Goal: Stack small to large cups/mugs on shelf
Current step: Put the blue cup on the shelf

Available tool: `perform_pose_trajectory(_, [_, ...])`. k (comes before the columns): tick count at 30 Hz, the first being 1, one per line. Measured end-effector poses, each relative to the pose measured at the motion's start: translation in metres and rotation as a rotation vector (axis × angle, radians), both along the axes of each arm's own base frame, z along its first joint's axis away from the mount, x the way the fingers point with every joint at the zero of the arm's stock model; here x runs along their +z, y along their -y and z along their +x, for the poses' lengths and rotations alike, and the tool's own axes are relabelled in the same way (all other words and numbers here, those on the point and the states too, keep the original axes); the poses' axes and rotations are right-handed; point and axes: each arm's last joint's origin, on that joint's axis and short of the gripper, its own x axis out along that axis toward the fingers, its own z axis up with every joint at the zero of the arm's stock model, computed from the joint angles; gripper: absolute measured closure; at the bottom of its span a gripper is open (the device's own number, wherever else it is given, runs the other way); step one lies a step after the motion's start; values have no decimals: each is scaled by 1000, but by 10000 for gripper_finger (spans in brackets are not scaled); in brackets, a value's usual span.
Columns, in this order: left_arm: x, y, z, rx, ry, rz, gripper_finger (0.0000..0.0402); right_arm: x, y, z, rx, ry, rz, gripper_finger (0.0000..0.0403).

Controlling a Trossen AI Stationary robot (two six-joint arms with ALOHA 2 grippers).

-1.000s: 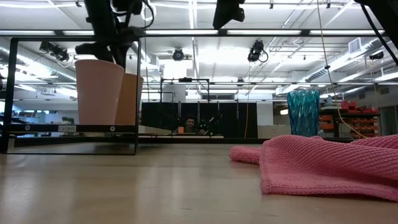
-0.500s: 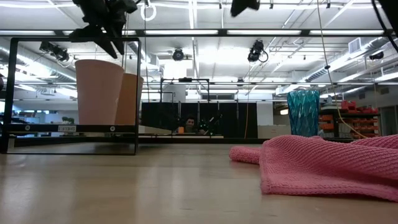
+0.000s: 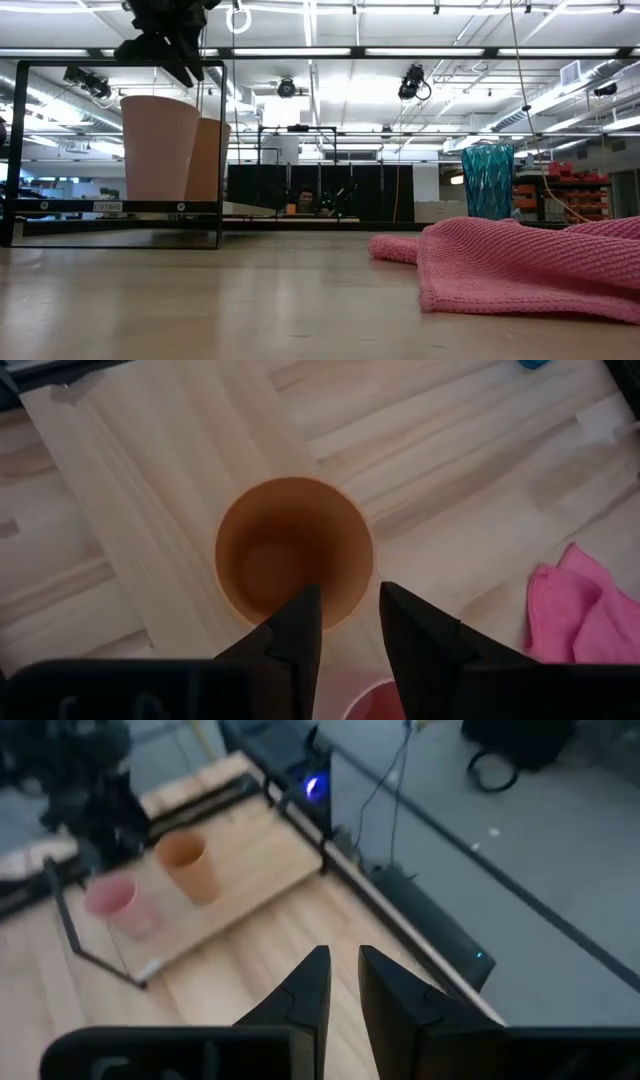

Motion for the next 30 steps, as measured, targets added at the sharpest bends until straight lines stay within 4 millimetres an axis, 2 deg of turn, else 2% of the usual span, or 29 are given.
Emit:
perform_pose_trajectory(8, [0, 3, 1, -10, -9, 37, 287, 16, -19, -73, -50, 183, -7, 340])
perform_pose_trajectory(11, [0, 4, 1, -13, -9, 38, 291, 12, -25, -93, -77, 223, 27, 340])
perform_pose_trajectory(14, [0, 4, 1, -13, -9, 38, 294, 0, -29, -109, -122, 241, 91, 340])
perform_pose_trajectory(17, [0, 4, 1, -11, -10, 40, 294, -21, -32, -119, -163, 220, 158, 340])
perform_pose_trajectory(20, [0, 3, 1, -7, -10, 44, 294, -50, -32, -119, -205, 153, 224, 340])
perform_pose_trajectory(30, [4, 2, 5, -1, 43, 61, 294, -161, -23, -92, -351, 91, 289, 340])
